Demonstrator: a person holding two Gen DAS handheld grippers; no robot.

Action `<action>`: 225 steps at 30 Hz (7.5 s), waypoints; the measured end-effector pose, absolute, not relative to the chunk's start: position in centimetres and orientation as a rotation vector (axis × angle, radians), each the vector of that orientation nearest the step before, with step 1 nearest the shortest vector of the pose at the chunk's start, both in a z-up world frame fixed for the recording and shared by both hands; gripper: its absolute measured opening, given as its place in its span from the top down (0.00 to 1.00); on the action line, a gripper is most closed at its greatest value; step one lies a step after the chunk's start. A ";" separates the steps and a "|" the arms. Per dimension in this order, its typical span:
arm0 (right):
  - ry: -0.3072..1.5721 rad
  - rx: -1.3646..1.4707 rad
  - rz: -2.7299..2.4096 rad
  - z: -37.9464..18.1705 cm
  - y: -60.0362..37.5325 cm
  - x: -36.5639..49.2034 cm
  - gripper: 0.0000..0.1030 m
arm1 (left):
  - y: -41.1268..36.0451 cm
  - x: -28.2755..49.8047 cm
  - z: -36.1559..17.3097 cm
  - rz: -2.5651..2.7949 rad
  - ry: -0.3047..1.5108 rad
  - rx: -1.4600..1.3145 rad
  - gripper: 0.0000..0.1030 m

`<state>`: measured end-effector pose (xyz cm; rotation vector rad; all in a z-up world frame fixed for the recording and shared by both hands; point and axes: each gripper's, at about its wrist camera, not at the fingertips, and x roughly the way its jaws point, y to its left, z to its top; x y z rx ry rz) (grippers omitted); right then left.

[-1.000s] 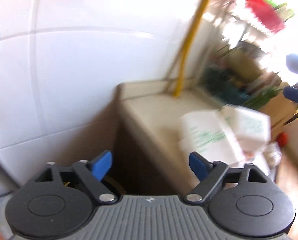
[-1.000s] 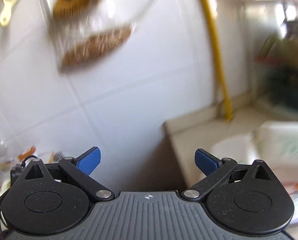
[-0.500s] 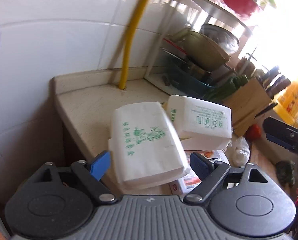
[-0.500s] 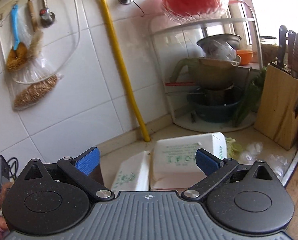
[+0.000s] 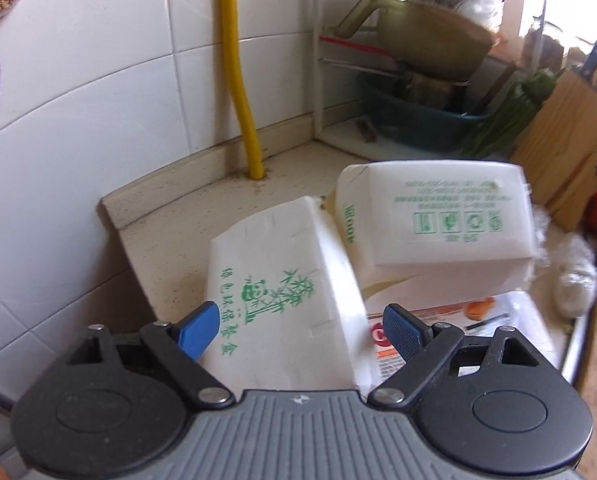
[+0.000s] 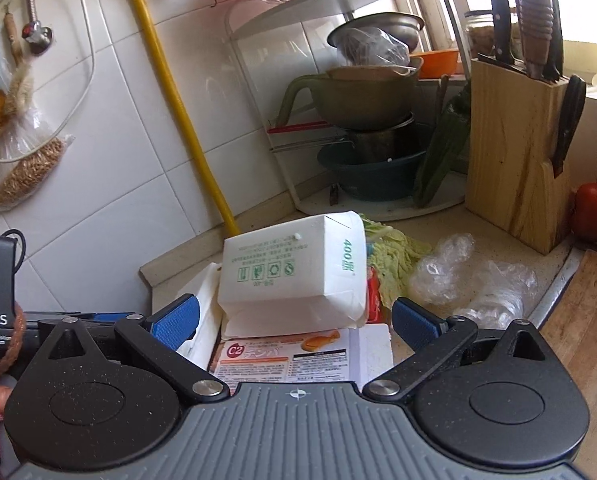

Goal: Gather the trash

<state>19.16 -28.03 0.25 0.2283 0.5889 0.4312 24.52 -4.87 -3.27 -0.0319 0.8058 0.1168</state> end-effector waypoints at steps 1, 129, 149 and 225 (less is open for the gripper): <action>0.591 0.243 0.434 0.0 -28.5 19.3 0.00 | -5.2 24.7 -3.5 0.151 0.807 -0.005 0.15; 0.874 0.893 0.744 -6.5 -27.7 31.0 0.52 | 6.2 28.2 -5.5 -0.357 0.856 -0.607 0.16; 0.737 0.986 0.847 -2.8 -28.8 29.4 0.52 | 8.8 21.0 -0.2 -0.200 0.670 -0.571 0.15; 0.813 0.226 0.994 1.5 -2.0 17.1 0.52 | 18.0 8.7 -3.5 0.347 0.737 -0.203 0.15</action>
